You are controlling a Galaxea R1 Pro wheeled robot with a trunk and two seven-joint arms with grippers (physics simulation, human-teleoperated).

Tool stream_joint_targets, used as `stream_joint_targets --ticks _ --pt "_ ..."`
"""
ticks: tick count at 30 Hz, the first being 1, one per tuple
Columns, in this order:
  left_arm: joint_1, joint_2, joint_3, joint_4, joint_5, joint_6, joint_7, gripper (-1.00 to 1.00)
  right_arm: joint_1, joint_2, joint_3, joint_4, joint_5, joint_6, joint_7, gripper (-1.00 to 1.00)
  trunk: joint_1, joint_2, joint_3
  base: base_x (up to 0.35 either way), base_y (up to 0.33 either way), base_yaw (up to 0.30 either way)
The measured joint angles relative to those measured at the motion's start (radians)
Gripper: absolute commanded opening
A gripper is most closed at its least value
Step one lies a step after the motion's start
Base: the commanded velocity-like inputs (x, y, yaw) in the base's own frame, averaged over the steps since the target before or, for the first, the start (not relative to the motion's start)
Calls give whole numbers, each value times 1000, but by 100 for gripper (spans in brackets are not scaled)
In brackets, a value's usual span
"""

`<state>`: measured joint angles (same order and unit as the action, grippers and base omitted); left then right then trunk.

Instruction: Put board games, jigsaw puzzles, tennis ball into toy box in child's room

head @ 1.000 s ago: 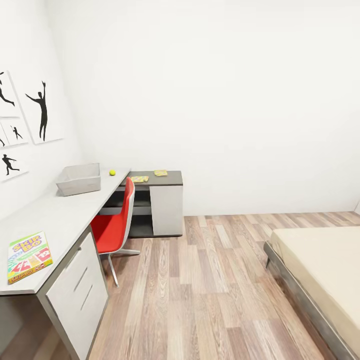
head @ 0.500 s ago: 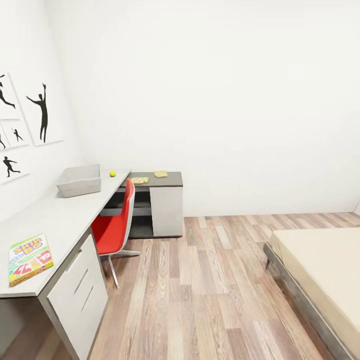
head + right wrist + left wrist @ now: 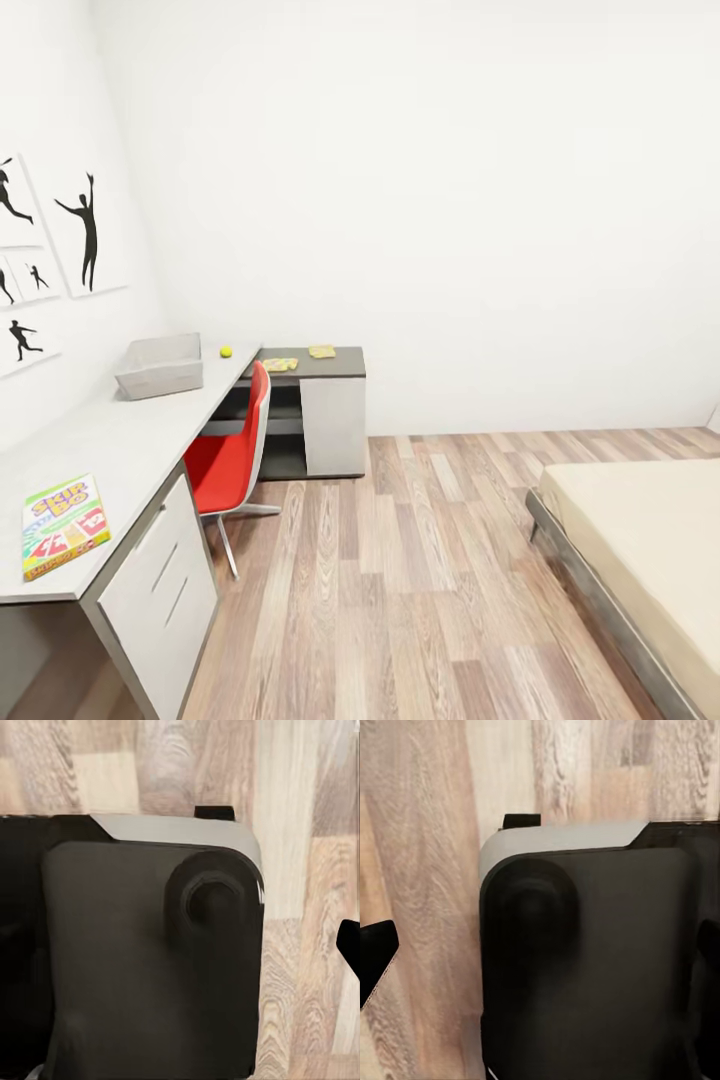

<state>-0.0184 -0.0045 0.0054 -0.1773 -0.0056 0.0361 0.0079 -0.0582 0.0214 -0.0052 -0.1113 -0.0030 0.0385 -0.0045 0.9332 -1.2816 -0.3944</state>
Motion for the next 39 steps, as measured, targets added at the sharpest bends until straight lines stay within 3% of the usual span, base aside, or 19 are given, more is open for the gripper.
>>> stream_joint_targets --ticks 7,16,26,31,39 --pt "-134 1 0 -62 0 134 4 100 -188 5 -2 -47 -4 210 -6 100 -27 49 22 0 0 0" --pt "-289 15 4 -67 3 165 5 100 -340 17 -19 -51 -21 295 -48 100 -61 112 50 0 0 0" --pt "-323 40 2 -65 4 142 -17 100 -368 7 -33 -51 -49 296 -57 100 -100 182 81 0 0 0" --pt "-323 49 -5 -59 1 89 -28 100 -367 17 -25 -51 -43 291 -59 100 -119 217 97 0 0 -77" --pt "-322 53 -4 -58 7 69 -30 100 -364 31 -23 -51 -37 290 -61 100 -150 273 122 0 0 -256"
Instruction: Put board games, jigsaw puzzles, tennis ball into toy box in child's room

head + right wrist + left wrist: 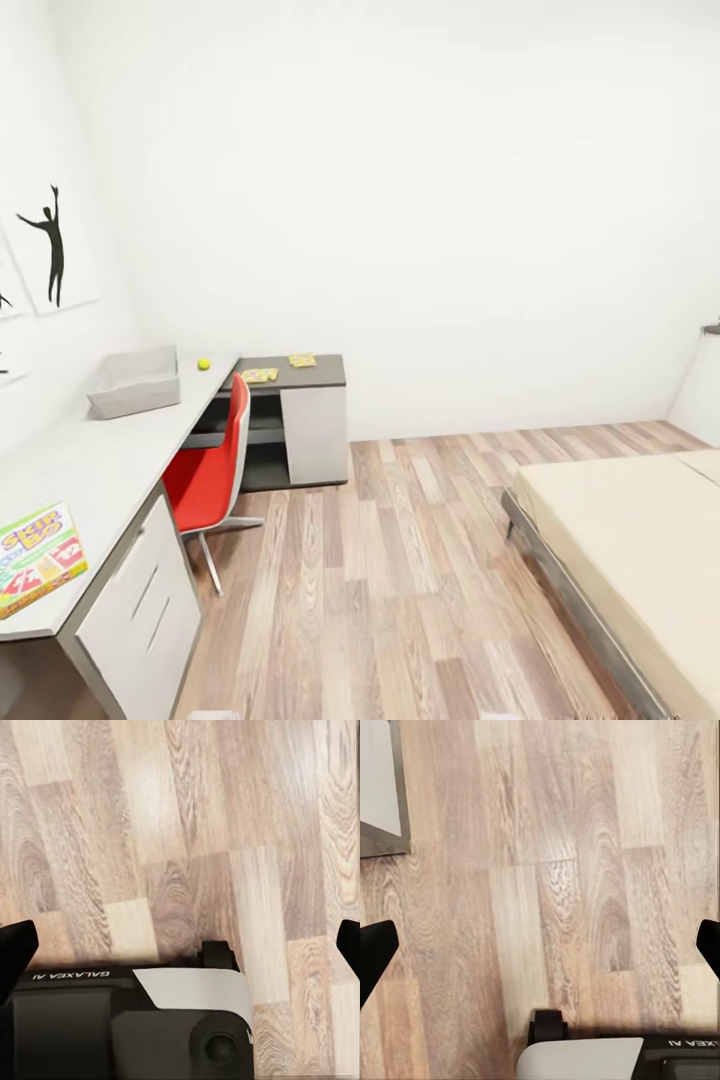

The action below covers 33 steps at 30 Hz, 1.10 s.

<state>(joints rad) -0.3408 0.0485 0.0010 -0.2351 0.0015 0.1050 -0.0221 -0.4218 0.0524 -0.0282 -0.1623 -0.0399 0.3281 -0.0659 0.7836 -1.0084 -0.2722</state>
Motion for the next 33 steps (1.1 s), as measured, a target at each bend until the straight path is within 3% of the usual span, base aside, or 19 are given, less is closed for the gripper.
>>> stream_joint_targets --ticks 12,33 --pt "0 -1 1 1 -2 -1 8 100 6 5 2 8 3 -75 1 100 -46 84 38 0 0 -53" --pt "3 -1 1 13 -2 -4 11 100 6 5 1 11 5 -70 1 100 -127 231 75 0 0 0"
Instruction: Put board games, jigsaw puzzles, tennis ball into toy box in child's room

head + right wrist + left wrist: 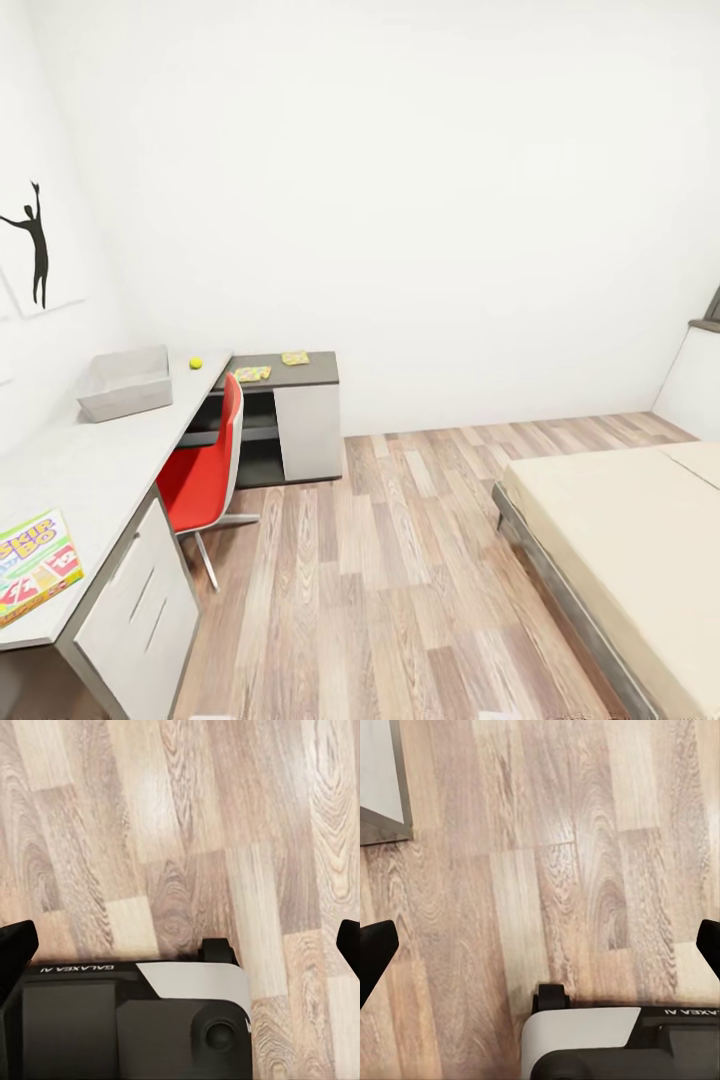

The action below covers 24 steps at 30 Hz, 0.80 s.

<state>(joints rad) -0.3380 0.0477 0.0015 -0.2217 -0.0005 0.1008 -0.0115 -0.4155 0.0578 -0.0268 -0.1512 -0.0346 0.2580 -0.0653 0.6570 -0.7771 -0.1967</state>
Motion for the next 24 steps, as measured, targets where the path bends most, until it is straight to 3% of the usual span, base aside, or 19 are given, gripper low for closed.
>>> stream_joint_targets --ticks 24 --pt "1 0 0 5 -2 -42 0 100 0 0 0 2 -1 2 -3 100 -92 168 36 0 0 0"
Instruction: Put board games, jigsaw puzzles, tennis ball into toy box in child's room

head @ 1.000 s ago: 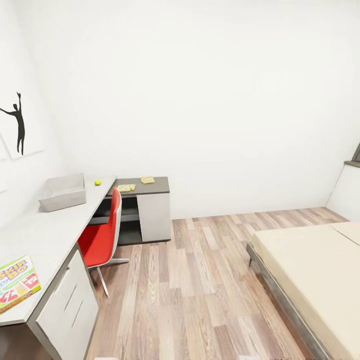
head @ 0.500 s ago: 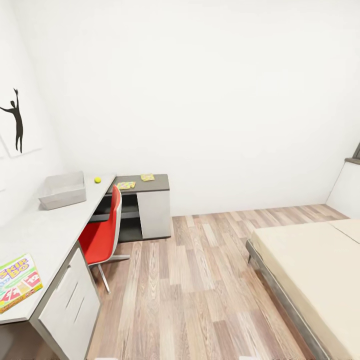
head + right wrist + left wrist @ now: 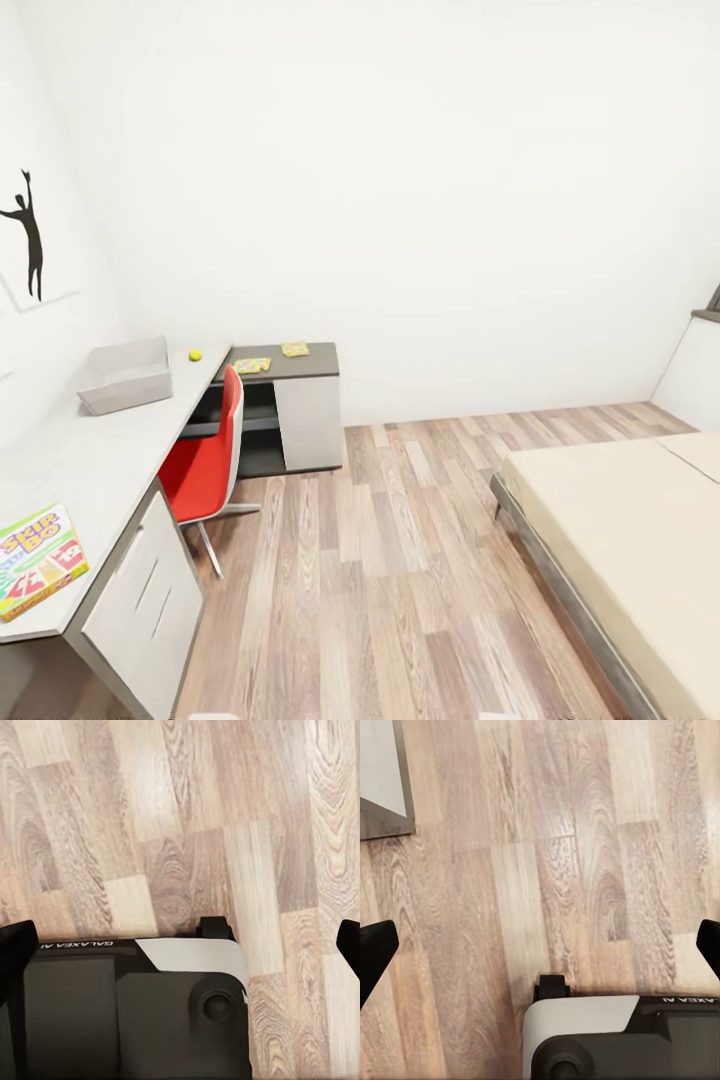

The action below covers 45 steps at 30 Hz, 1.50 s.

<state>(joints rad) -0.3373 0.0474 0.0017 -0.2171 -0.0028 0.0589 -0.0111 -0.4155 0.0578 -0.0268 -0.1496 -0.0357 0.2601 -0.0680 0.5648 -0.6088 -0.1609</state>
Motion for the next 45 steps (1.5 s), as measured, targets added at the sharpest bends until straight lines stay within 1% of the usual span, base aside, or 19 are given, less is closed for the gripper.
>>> stream_joint_targets --ticks 16,25,31,33,39,45 --pt "0 0 1 0 1 -2 0 100 0 0 1 0 1 -2 0 100 -61 112 24 0 0 0" --pt "2 -1 0 0 1 -3 0 100 0 1 1 0 1 -4 0 100 -62 113 9 0 0 0" --pt "6 0 -2 3 -1 -38 0 100 0 -1 1 0 2 -11 0 100 -62 112 2 67 -36 0" --pt "6 0 -3 8 -1 -49 0 100 -1 -1 1 0 3 -21 0 100 -62 112 1 199 -121 0" --pt "7 -1 -6 13 -1 -61 0 100 -2 -3 1 4 2 -107 0 100 -62 112 1 247 -103 0" --pt "7 -2 -6 13 -1 -63 0 100 -3 -2 1 4 2 -120 0 100 -62 112 1 278 -11 0"
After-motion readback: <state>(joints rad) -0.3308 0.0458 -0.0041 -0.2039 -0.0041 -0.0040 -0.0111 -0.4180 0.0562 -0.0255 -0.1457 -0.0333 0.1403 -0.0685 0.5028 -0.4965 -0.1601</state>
